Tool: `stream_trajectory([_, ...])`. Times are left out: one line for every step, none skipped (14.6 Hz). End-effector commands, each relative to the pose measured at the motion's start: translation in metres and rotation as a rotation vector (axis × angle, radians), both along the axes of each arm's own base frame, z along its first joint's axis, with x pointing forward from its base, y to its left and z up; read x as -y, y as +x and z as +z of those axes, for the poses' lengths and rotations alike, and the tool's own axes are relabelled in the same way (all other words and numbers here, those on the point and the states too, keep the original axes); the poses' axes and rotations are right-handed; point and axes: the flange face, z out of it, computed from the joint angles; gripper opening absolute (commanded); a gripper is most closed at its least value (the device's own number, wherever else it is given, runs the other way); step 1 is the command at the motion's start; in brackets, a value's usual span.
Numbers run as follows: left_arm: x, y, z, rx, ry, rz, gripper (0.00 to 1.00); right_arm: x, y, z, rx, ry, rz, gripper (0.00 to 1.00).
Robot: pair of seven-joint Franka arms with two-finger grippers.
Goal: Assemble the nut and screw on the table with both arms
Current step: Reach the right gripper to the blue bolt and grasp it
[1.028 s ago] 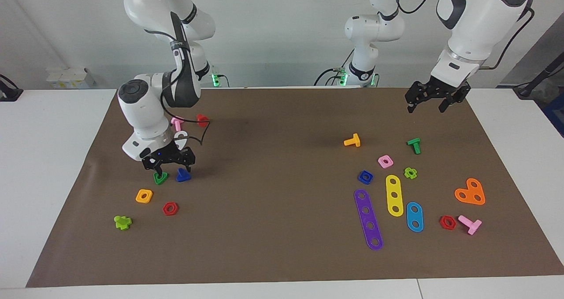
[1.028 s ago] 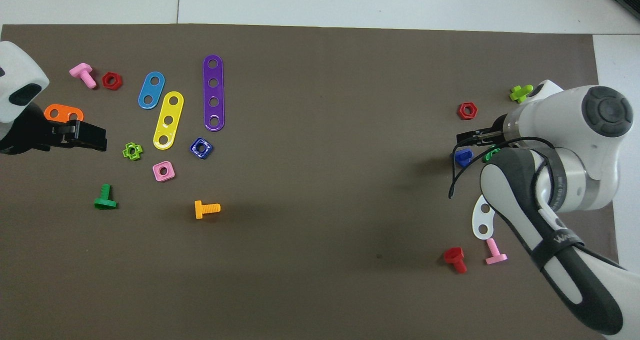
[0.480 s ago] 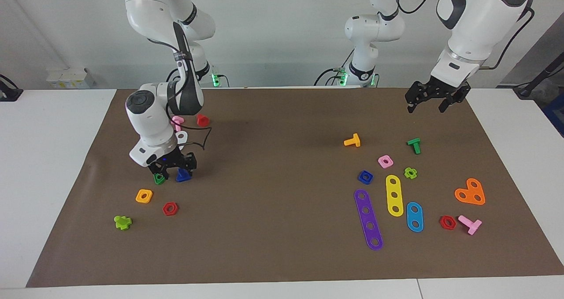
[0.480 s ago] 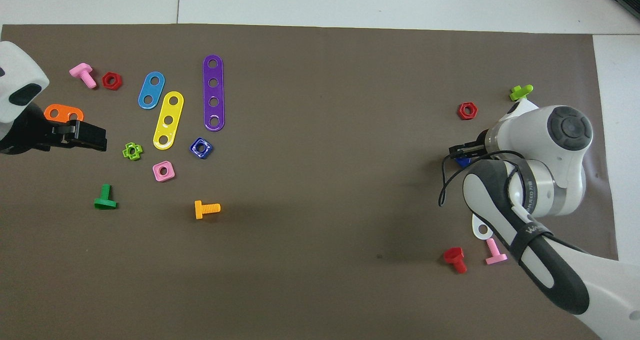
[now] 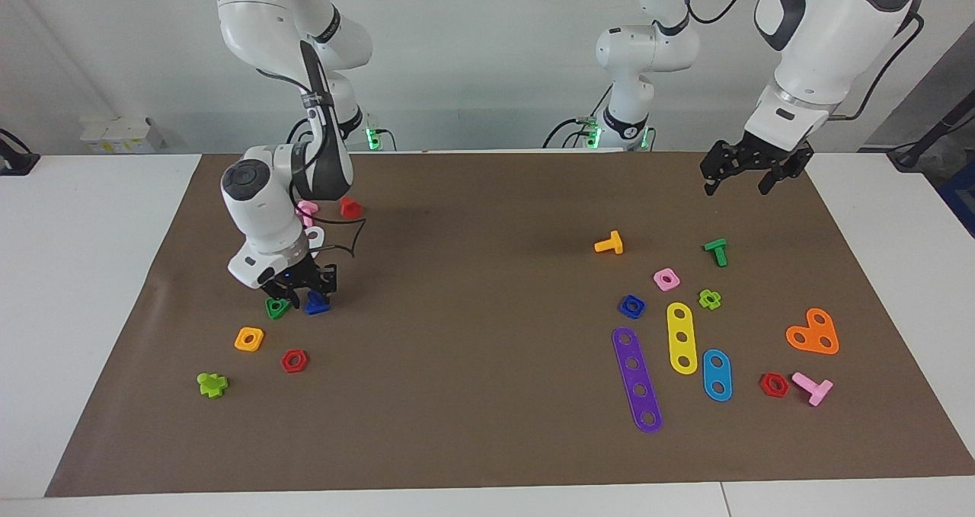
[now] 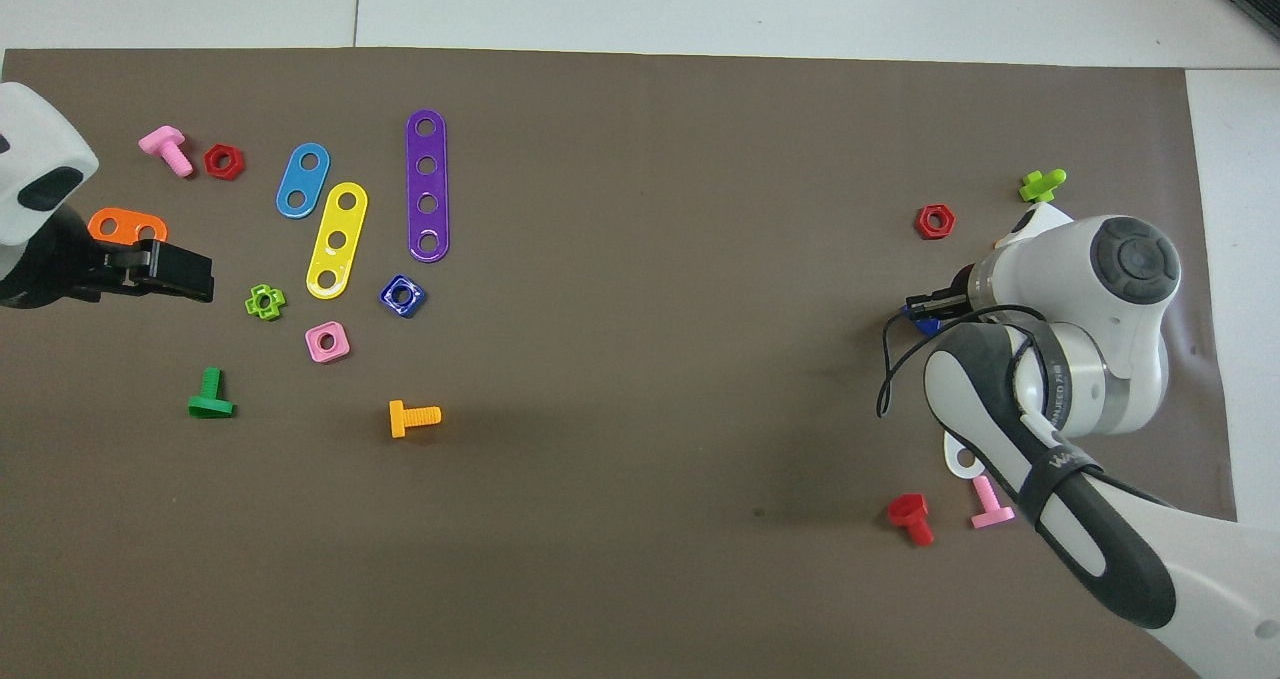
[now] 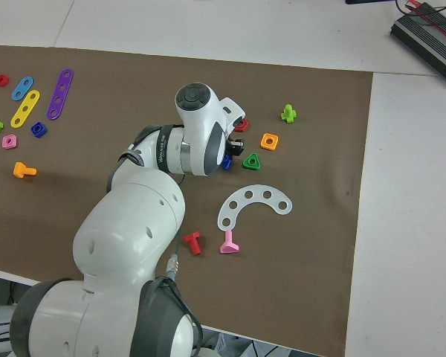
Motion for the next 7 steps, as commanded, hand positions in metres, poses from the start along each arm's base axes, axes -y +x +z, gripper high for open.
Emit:
stream_trajectory([-0.004, -0.006, 0.000, 0.003, -0.004, 0.013, 1.00, 0.004, -0.005, 0.002, 0.018, 0.017, 0.017, 0.00])
stream_trajectory([-0.004, -0.006, 0.000, 0.003, -0.004, 0.013, 1.00, 0.004, -0.005, 0.002, 0.018, 0.018, 0.009, 0.00])
stream_trajectory([-0.004, -0.006, 0.000, 0.003, -0.004, 0.013, 1.00, 0.004, -0.005, 0.002, 0.016, 0.019, 0.006, 0.00])
stream_trajectory([-0.003, -0.006, 0.000, 0.003, -0.004, 0.013, 1.00, 0.004, -0.004, 0.003, 0.018, 0.018, 0.009, 0.00])
stream_trajectory([-0.004, -0.006, 0.000, 0.003, -0.004, 0.013, 1.00, 0.003, -0.002, 0.004, 0.015, 0.018, 0.009, 0.00])
stream_trajectory([-0.004, -0.006, 0.000, 0.003, -0.004, 0.013, 1.00, 0.003, 0.002, 0.009, 0.024, 0.018, 0.010, 0.00])
stream_trajectory([-0.003, -0.006, 0.001, 0.008, -0.004, 0.010, 1.00, 0.002, 0.006, 0.015, 0.029, 0.020, 0.007, 0.00])
